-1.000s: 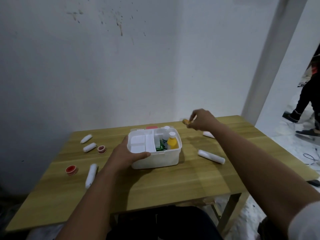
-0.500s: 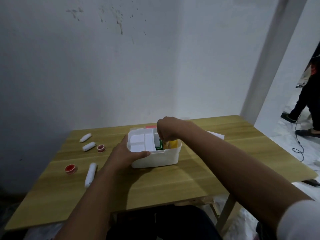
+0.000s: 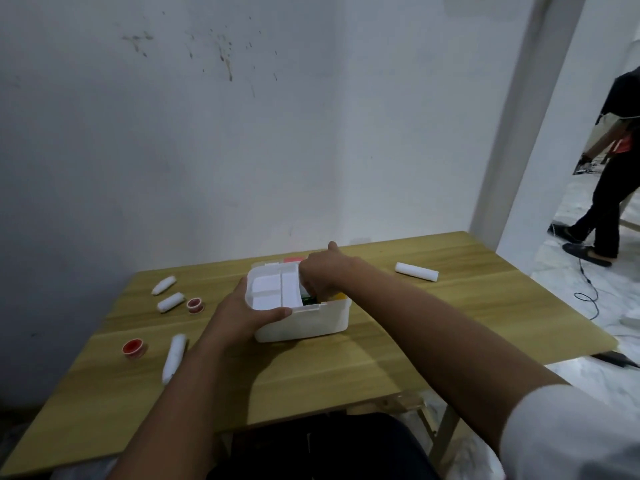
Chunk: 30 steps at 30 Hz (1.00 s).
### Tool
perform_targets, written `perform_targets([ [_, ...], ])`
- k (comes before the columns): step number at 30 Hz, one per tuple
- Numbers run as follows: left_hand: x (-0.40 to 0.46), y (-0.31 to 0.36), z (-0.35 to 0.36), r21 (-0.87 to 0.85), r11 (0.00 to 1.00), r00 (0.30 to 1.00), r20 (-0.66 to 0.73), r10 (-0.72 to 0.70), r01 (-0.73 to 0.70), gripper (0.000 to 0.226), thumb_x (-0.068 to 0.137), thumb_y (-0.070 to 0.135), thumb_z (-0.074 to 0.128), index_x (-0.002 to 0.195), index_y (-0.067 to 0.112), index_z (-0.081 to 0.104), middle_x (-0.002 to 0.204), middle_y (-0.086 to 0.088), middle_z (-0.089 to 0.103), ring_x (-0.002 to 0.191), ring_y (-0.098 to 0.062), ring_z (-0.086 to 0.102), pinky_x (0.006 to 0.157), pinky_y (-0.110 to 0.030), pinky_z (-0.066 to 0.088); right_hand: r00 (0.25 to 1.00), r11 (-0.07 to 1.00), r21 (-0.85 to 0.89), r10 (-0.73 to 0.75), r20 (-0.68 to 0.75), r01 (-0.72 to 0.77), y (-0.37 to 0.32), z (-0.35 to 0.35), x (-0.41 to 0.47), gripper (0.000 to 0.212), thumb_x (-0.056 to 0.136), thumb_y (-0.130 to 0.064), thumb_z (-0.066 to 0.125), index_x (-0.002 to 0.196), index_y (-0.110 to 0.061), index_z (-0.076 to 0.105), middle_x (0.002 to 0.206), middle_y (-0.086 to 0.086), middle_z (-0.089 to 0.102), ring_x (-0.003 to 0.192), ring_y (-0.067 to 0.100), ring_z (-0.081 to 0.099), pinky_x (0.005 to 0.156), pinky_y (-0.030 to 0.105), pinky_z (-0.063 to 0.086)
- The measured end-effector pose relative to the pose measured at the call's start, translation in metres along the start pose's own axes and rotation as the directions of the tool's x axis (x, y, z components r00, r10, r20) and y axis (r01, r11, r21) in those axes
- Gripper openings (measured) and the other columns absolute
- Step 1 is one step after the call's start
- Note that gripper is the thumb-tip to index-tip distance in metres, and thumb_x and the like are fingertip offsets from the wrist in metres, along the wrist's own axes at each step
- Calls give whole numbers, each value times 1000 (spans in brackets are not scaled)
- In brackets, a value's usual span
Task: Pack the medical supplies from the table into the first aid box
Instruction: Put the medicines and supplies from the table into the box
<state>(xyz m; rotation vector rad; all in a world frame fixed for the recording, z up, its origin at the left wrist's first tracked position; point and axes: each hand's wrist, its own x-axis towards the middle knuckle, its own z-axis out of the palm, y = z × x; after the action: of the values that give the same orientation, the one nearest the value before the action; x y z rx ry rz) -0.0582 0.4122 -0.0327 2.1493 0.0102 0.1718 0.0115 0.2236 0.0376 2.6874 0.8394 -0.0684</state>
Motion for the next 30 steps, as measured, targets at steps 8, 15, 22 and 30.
perform_targets([
  [8,-1,2,-1,6,1000,1000,24,-13,13,100,71,49,90,154,34,37,149,4,53,114,-13,47,73,-25,47,994,969,246,-12,-107,38,26,-15,-15,18,88,-26,74,105,-23,76,106,-4,73,99,16,59,99,43,44],
  [15,-2,4,-4,-25,999,999,33,-44,45,101,66,51,92,153,36,41,141,7,55,116,-17,51,90,-45,57,938,841,514,296,-179,-168,94,16,-55,17,91,-25,67,104,-19,76,108,1,74,101,21,67,87,34,54],
  [22,-2,5,-3,-7,999,998,38,-52,53,98,69,50,91,152,37,41,143,5,55,115,-18,51,85,-42,58,844,867,162,391,367,-471,119,98,-76,60,47,-63,56,87,-20,71,88,-5,65,79,19,69,78,40,60],
  [30,0,2,-2,13,999,998,31,-49,48,102,67,55,91,153,40,39,144,10,54,116,-15,50,88,-42,58,825,803,193,537,175,-564,137,113,-73,56,91,-68,47,130,-30,59,147,16,40,134,41,40,106,60,34],
])
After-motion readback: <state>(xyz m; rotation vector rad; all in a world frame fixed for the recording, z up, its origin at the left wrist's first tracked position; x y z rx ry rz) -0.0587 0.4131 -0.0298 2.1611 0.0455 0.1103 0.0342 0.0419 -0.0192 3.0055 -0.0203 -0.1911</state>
